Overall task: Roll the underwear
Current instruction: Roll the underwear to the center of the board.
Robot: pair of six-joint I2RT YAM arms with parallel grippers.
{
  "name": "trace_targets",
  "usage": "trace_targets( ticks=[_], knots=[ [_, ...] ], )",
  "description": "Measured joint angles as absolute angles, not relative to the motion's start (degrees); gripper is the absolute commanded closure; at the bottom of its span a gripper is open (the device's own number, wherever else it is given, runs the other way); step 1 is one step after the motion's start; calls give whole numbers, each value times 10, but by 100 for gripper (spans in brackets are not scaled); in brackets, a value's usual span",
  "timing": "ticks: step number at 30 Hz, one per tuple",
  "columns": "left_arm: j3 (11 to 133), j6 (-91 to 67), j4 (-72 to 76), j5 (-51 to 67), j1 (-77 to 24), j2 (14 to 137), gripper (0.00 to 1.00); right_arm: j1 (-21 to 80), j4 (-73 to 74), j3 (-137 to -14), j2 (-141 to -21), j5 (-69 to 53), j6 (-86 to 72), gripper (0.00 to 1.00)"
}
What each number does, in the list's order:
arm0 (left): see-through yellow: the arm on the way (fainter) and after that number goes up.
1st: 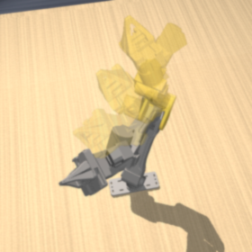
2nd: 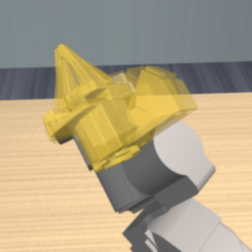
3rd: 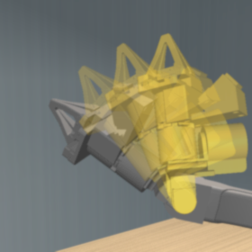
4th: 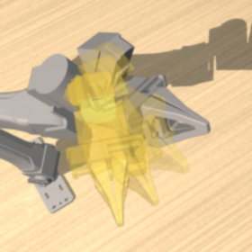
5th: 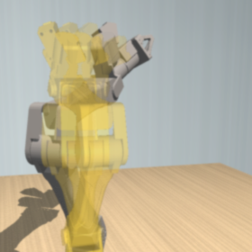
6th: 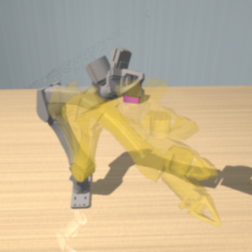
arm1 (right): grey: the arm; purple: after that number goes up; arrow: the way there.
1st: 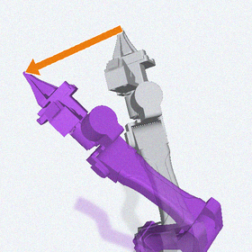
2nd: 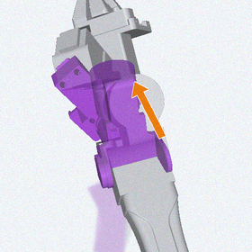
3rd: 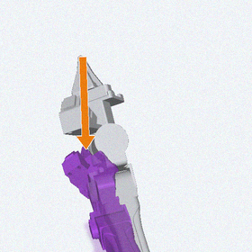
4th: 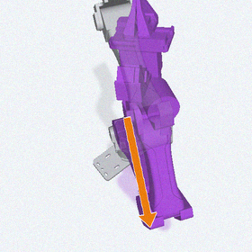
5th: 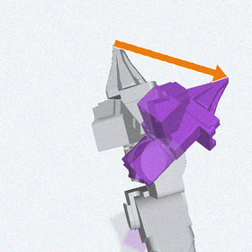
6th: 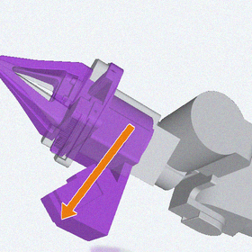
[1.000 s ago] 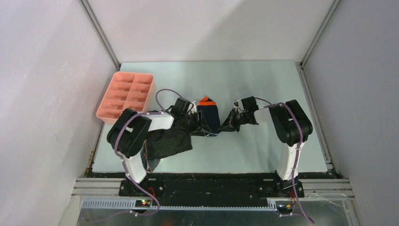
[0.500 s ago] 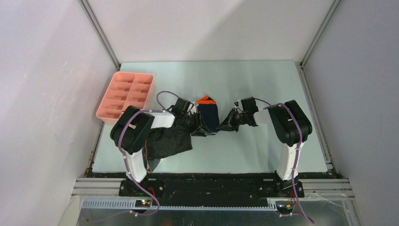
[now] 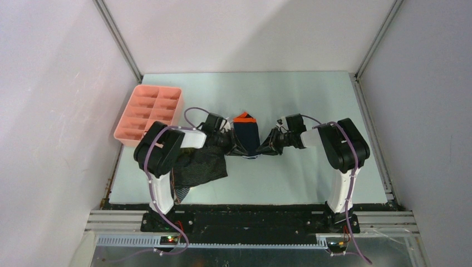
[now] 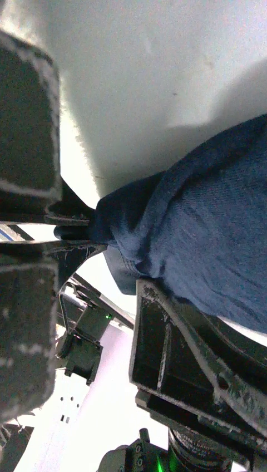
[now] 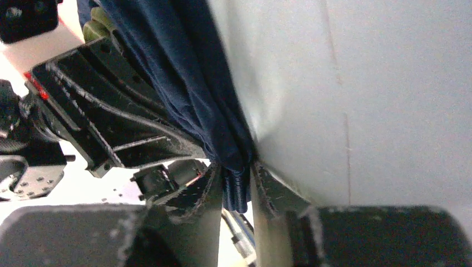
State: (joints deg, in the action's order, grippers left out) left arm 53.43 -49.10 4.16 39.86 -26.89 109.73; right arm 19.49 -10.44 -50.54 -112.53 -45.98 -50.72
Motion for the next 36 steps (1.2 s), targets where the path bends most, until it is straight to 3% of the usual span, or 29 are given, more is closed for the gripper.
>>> trace_targets(
  ticks=[2,5,7,11,15,24,36],
  knots=[
    [541,-495,43,406,-267,1105,100,191,-89,-514,-1120,-469,-491,51],
    [550,-495,45,409,-262,1111,100,182,-11,-542,-1090,-463,-402,8],
    [558,-494,42,410,-258,1111,100,180,49,-556,-1041,-441,-308,1],
    [582,-493,38,422,-253,1113,100,227,38,-515,-856,-351,-69,1],
    [598,-495,38,444,-252,1114,100,356,-102,-394,-706,-292,161,19],
    [606,-496,37,500,-247,1118,100,401,-261,-281,-839,-190,454,31],
    [608,-506,38,519,-244,1125,100,420,-463,-265,-914,-140,543,35]
  ],
)
